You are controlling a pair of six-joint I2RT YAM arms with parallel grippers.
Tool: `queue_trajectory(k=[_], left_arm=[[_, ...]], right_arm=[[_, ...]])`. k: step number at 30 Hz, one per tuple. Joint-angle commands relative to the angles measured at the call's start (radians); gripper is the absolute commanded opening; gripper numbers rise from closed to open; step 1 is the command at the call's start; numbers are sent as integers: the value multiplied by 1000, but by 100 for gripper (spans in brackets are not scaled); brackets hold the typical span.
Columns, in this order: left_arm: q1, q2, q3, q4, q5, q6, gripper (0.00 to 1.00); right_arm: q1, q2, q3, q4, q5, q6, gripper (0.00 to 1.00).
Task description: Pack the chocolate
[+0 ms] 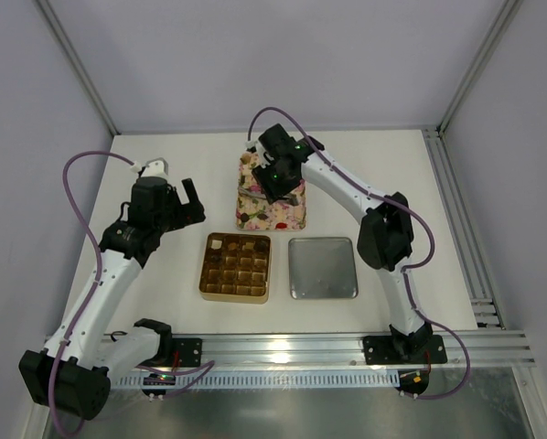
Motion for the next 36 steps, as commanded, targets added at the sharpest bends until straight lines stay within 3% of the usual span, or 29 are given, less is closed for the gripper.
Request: queue_trajectory(k=[1,22,36], left_arm=[[1,-1,5,8,-17,1,100],[0,1,6,7,-17,1,100],[1,-10,3,7,-16,1,100]], right_arm=[[3,16,57,24,-11,-16,53],[4,31,51,45,-37,0,41],[-4,-58,22,-2,-11,121,32]])
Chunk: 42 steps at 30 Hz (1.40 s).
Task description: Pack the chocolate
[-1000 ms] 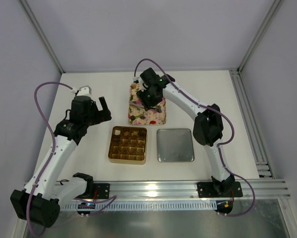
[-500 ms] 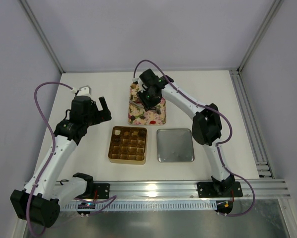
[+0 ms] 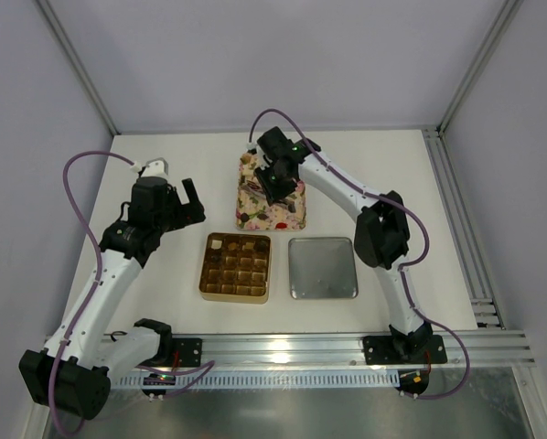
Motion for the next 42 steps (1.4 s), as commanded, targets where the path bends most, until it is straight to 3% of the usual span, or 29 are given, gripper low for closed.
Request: queue_trajectory(k=[1,15,22,31,36,42], left_arm=[[1,-12,5,7,-14,-1,100],[1,-18,5,7,-12,1,100],[1,-19,6,8,-14,1,100],[0,-19,6,7,-14,1,100],[1,-19,5,7,-11,1,100],[0,-23,5,7,-11,-1,100]], right_arm=[[-5,-120,0,-8,19,51,31],[-5,-301,-122,6,0,98,31],[30,-451,-283,18,-16,112,31],[213,-639,-509,74,-20,187,31],[321,-622,-524,77,-2,222,31],[369,-575,-517,75,25,235,31]])
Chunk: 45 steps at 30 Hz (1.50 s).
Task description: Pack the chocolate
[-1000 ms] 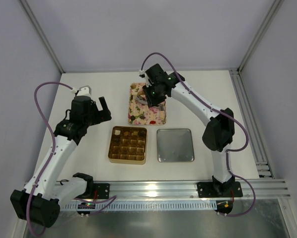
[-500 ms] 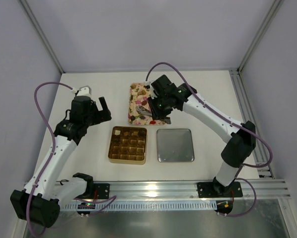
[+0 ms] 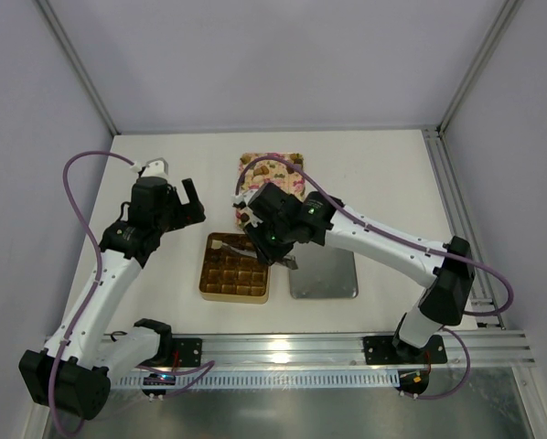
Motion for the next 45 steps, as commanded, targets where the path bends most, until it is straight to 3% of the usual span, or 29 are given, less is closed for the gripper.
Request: queue_trajectory(k=[1,7,21,45], left_arm=[[1,-22,5,7,-11,1,100],[1,-22,3,9,-11,1,100],[1,-18,3,7,-13,1,100],[1,-10,3,7,-19,-1,100]], right_arm=[[21,21,12,34,35,28,31],[39,46,19,30,29,21,32],[52,49,32,10,58,17,45],[68,41,73,-32,76,-3,41]])
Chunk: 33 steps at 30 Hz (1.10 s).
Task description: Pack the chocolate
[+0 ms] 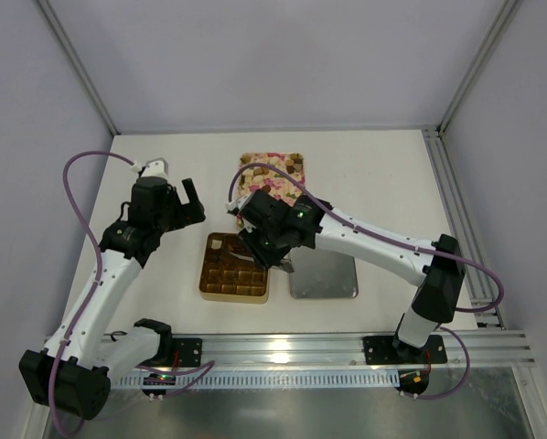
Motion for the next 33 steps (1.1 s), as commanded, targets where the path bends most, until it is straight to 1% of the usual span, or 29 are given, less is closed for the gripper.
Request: queue_trajectory(k=[1,8,13,21,28,33], left_arm=[[1,-11,5,5,-17,1,100],[1,-10,3,7,-19,-1,100],[1,-8,3,7,-19,1,100],[1,-8,3,7,-19,1,100],[1,-8,5,5,-20,1,100],[1,-10,3,7,-23,-1,100]], right_arm=[[19,-21,38,-1,-1,-14,41],[28,-8,28,-13,22,-18,41],[28,8,42,-41,91,-20,41],[28,21,60,-53,108,-21,41],[22,-13,91,-42,117,-21,41],[-16,-54,119,-34,112,-20,41]])
